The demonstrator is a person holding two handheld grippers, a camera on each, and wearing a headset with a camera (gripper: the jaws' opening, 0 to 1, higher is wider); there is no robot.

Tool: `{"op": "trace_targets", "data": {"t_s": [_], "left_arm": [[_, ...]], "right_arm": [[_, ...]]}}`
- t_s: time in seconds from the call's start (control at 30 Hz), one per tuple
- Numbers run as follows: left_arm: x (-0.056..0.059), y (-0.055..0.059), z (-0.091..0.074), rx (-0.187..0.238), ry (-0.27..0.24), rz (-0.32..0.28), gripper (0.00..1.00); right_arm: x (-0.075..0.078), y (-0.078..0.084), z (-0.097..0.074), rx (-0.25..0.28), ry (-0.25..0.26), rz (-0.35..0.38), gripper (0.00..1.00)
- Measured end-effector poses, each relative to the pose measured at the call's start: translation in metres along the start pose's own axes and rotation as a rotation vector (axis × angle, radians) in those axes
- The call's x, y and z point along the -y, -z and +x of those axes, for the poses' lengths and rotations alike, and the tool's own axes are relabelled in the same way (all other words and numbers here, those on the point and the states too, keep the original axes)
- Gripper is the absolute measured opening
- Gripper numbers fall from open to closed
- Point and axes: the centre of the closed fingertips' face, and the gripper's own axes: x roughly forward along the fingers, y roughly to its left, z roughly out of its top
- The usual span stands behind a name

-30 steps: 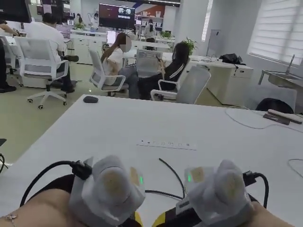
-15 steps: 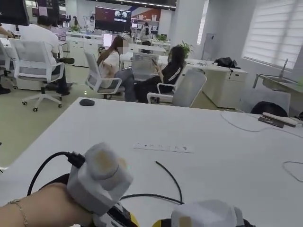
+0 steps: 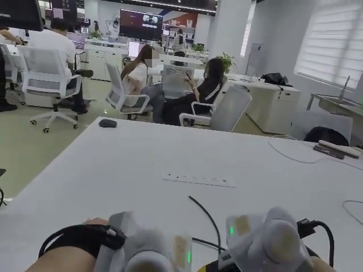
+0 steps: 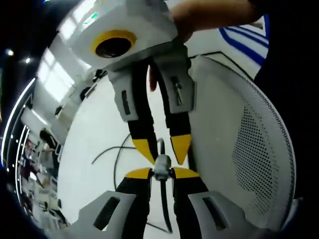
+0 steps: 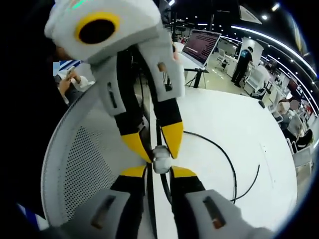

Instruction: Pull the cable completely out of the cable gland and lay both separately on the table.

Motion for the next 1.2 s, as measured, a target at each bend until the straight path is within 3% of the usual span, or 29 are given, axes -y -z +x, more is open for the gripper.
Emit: {"op": "trace_targets", "data": {"t_s": [0.13, 0.27, 0.37, 0.43, 0.57, 0.6, 0.67, 0.8, 0.9, 0.97, 1.0, 1.1, 1.2], "left_arm": [[0.0, 0.002, 0.002, -0.029, -0.029, 0.094, 0.16], [0.005, 0.0, 0.003, -0.026, -0.035, 0.123, 0.16], [0.006, 0.002, 0.004, -0.031, -0.023, 0.098, 0.16], [0.005, 0.004, 0.005, -0.023, -0.019, 0.056, 0.16], [0.003, 0.005, 0.006, 0.033, 0.014, -0.147, 0.16], [0.001, 0.004, 0.008, 0.072, 0.027, -0.228, 0.16], [0.001, 0.005, 0.009, 0.104, 0.056, -0.307, 0.16], [0.005, 0.006, 0.009, 0.115, 0.109, -0.424, 0.16], [0.004, 0.008, 0.009, 0.109, 0.094, -0.435, 0.16], [0.005, 0.009, 0.008, 0.108, 0.086, -0.438, 0.16], [0.007, 0.007, 0.008, 0.112, 0.091, -0.448, 0.17], [0.006, 0.002, 0.008, 0.122, 0.079, -0.442, 0.17], [0.008, 0.002, 0.011, 0.101, 0.076, -0.413, 0.17]], "right_arm": [[0.001, -0.003, -0.002, 0.02, -0.005, 0.032, 0.18], [0.001, -0.001, 0.001, 0.003, -0.005, 0.03, 0.12], [-0.002, -0.001, 0.002, -0.003, 0.01, 0.027, 0.12], [0.0, 0.0, 0.003, -0.014, 0.041, -0.019, 0.11], [0.005, 0.002, 0.003, -0.047, 0.148, -0.125, 0.11], [0.005, 0.003, 0.003, -0.056, 0.161, -0.148, 0.11], [0.004, 0.004, 0.003, -0.064, 0.185, -0.169, 0.11], [0.0, 0.005, 0.004, -0.074, 0.196, -0.189, 0.11], [0.002, 0.011, 0.001, -0.074, 0.227, -0.088, 0.15], [0.005, 0.013, -0.001, -0.063, 0.258, -0.094, 0.19], [0.007, 0.014, -0.003, -0.058, 0.282, -0.101, 0.14], [0.002, 0.016, -0.003, -0.055, 0.287, -0.114, 0.08], [0.003, 0.019, -0.002, -0.069, 0.3, -0.125, 0.05]]}}
